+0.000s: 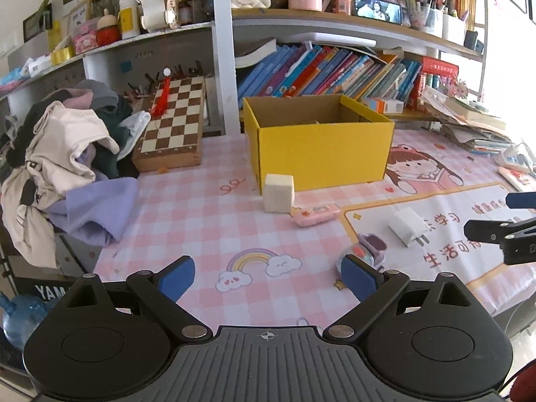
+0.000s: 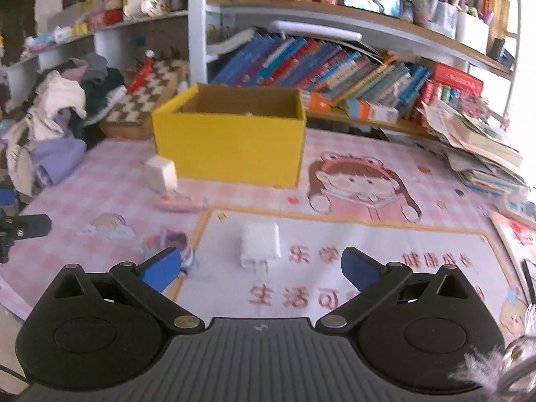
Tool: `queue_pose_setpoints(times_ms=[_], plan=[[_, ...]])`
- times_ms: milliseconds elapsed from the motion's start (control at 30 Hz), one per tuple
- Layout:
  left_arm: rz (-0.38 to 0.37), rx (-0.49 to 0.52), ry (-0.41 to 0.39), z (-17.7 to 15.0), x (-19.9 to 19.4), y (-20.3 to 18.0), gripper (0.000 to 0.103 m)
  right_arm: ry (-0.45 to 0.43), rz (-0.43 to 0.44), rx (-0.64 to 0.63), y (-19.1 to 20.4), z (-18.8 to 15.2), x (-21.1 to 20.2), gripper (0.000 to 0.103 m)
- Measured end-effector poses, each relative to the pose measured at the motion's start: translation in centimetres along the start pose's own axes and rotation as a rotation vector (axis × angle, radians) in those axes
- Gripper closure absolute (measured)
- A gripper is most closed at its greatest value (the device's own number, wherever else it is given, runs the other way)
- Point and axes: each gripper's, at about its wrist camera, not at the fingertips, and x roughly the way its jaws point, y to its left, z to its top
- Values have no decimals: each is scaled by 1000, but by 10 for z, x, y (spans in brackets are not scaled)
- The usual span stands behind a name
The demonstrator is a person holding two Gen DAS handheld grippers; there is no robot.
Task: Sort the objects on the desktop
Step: 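Move both grippers back from the box toward the toy car and white charger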
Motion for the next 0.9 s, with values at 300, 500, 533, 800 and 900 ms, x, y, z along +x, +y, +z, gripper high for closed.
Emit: queue_pose_setpoints(times_ms=[300, 500, 533, 800, 900], plan=[[-14, 58, 31, -15, -1, -19, 7, 22, -8, -87, 22, -19, -5, 0], [-31, 105, 28, -18, -4, -31, 7, 21, 39, -173, 39, -26, -9, 0], [-33, 111, 28, -19, -4, -32, 7, 22, 47, -180, 41, -26, -10, 0], [-48, 143, 44, -23, -2, -40, 7, 33, 64, -174, 40, -28, -11, 0], [-52, 150, 50, -24, 0, -42, 7, 35, 63, -165, 37, -29, -9, 0]])
